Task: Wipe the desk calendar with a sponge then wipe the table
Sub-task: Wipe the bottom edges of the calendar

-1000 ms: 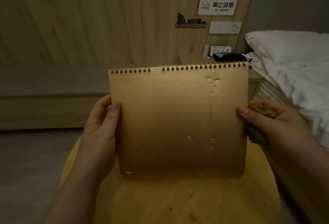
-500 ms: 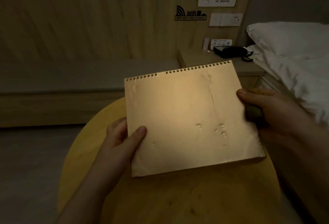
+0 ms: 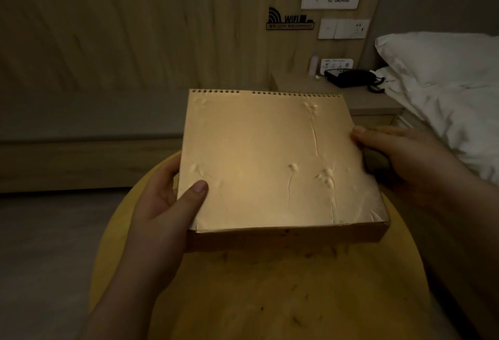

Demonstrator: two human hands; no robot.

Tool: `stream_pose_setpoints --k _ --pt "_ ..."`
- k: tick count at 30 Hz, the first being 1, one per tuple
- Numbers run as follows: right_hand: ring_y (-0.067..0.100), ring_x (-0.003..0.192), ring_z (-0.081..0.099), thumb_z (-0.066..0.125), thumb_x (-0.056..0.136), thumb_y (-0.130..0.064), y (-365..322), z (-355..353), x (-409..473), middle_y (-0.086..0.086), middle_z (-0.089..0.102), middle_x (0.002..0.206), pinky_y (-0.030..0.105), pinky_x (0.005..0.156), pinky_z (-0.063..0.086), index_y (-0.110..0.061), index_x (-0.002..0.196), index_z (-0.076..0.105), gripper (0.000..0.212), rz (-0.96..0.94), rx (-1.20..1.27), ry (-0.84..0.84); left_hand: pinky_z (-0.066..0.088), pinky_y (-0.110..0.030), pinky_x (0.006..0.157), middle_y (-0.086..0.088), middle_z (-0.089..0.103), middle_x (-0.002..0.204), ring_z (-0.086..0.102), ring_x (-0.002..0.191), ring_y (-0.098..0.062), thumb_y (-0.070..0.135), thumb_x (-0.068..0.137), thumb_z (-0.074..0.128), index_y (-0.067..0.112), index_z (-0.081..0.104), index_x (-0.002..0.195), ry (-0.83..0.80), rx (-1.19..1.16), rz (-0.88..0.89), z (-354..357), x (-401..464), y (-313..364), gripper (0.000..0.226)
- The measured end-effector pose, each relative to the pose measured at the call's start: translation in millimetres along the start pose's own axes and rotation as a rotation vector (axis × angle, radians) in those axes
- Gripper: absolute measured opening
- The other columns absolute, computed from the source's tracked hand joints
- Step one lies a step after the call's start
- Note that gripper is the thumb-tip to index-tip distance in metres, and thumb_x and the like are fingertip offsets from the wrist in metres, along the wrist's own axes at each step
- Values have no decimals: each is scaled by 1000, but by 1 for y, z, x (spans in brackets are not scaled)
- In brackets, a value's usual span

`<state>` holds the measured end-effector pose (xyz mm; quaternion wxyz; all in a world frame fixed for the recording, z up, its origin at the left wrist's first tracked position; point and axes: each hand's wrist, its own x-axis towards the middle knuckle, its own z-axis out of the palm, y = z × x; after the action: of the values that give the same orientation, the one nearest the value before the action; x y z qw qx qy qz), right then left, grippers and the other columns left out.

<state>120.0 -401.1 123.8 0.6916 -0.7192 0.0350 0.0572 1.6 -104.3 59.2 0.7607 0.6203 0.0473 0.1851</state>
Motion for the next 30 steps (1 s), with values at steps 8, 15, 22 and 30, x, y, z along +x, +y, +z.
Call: stream_pose_setpoints --k 8,15,22,30 --pt "26 101 72 57 99 -9 -16 -19 -28 0 74 106 30 66 61 -31 99 74 29 -259 -29 134 62 -37 58 9 80 103 78 89 -21 16 95 65 47 73 107 25 -3 -45 -2 3 -3 35" --pt "13 130 63 71 100 -32 58 -32 -85 -23 60 139 48 103 55 -51 135 57 41 -970 -697 271 60 -28 52 10 80 89 79 79 -18 14 95 66 37 74 102 64 -52 -131 1 7 4 25" --pt "27 117 67 76 92 -9 78 -8 -99 11 69 129 37 107 48 -5 119 72 28 -1232 -848 315 58 -27 51 1 81 92 79 77 -20 15 98 63 25 69 118 63 -62 -169 4 8 11 23" --pt "20 118 69 83 90 -9 84 60 -95 10 75 124 32 106 51 -3 113 80 25 -1358 -701 170 57 -28 51 -7 81 98 78 77 -22 15 98 62 18 67 127 58 -123 -188 7 9 10 29"
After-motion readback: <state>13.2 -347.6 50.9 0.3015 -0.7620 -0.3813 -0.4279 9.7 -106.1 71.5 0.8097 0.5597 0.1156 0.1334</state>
